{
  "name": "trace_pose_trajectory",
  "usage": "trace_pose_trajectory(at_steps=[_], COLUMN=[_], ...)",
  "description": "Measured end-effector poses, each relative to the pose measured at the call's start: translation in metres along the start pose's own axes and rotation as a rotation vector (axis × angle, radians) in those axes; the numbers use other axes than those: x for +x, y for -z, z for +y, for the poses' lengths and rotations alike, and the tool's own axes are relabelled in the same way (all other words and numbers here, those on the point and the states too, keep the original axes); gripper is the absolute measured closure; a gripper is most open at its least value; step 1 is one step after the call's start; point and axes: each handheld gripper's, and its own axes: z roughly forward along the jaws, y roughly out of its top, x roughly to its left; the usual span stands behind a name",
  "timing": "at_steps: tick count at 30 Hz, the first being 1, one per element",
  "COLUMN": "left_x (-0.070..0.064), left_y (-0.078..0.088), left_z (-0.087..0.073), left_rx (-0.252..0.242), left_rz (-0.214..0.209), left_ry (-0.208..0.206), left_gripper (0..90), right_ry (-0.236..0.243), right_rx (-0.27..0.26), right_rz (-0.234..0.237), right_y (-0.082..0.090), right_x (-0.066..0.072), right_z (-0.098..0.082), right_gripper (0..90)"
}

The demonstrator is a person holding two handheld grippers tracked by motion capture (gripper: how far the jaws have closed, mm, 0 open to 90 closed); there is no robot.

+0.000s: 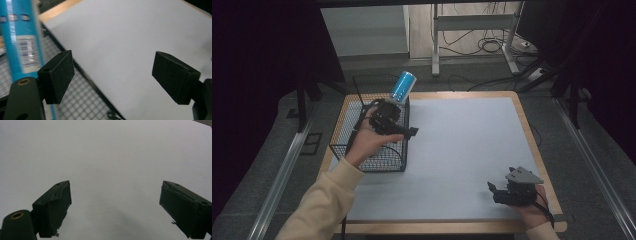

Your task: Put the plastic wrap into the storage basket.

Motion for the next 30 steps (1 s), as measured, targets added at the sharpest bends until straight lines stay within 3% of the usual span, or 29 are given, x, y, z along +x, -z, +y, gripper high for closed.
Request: trace_pose_trajectory(at_steps=[4,8,11,14,19,24,30], left_x=[-0.022,-0.038,-0.049,-0.054,-0.059,-0.062,-0.060], left_y=[-0.002,-0.006,-0.012,-0.013,-0.010,-0.020,-0.020], left_z=[-0.026,-0.060,-0.086,-0.105,-0.124,-0.139,-0.140], left_rx=[-0.022,-0.031,-0.024,-0.022,-0.051,-0.022,-0.027], left_rz=[-0.049,-0.062,-0.064,-0.022,-0.061,-0.085,-0.084], left_ry=[-0.035,-0.055,-0.081,-0.093,-0.075,-0.058,-0.044], left_gripper=[17.7,17.8,18.9,18.1,18.4,18.7,18.7], right_ry=[0.002,0.000,0.001,0.002,0.007,0.008,0.009], right_rx=[-0.008,-0.010,-0.008,-0.010,-0.009,-0.008,-0.014], right_rz=[-0.002,-0.001,-0.002,-0.005,-0.007,-0.004,-0.004], right_y=[0.002,0.002,0.001,0.001,0.001,0.000,0.001], right_x=[0.000,-0.001,-0.001,0.000,0.000,0.000,0.000], right_z=[0.000,0.000,0.000,0.000,0.000,0.000,0.001], right_gripper=[10.6,10.6,10.6,10.7,10.7,10.6,10.6])
